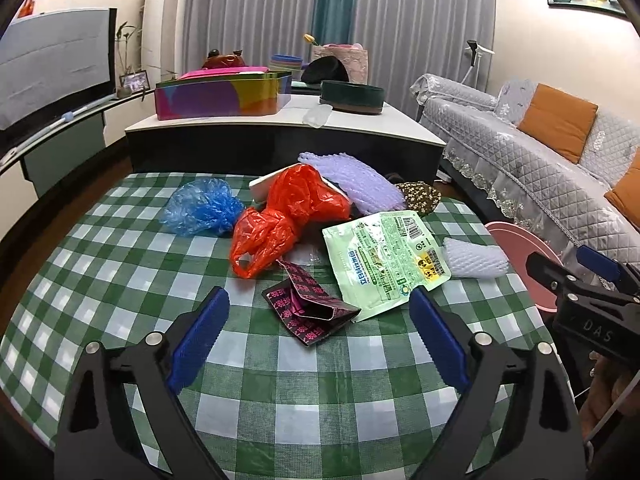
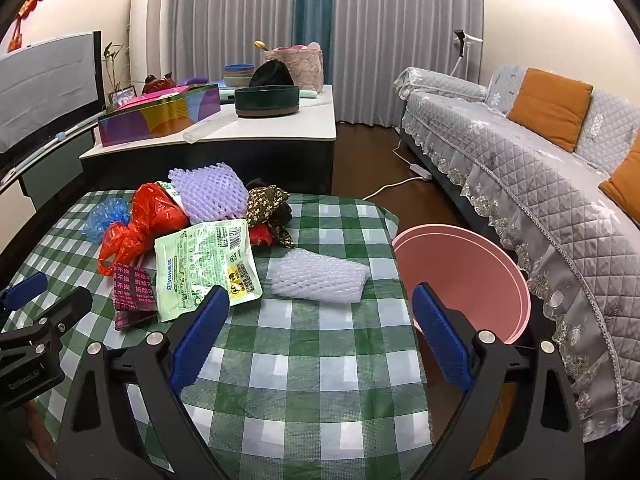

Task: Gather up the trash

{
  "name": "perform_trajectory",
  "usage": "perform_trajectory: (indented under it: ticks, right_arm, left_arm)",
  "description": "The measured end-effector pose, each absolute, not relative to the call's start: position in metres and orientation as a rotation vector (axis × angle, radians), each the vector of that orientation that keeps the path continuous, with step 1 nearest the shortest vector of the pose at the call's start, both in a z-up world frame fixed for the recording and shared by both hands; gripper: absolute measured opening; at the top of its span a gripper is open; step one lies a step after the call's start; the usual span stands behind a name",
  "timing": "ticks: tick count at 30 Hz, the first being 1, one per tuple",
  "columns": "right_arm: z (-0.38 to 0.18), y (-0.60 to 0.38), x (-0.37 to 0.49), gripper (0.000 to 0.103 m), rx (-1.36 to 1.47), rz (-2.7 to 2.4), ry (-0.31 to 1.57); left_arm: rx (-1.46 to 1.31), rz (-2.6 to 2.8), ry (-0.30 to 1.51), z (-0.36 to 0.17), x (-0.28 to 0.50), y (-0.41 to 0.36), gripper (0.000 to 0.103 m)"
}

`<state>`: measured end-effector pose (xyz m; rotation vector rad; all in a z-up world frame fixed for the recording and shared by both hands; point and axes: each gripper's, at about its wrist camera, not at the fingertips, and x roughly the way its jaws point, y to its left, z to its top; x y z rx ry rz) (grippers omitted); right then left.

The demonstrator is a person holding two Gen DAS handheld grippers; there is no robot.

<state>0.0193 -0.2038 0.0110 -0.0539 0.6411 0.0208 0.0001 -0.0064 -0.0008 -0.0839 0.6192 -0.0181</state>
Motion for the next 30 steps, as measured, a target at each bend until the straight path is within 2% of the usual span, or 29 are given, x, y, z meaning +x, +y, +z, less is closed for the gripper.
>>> perform_trajectory:
  ticks: [30]
  right_arm:
    - [0.0108,-0.2018,0.0181,0.088,-0.064,0.023,0.638]
  left_arm:
    - [-0.075,-0.028,0.617,-0.0007,0.0009,-0.0111,0.088]
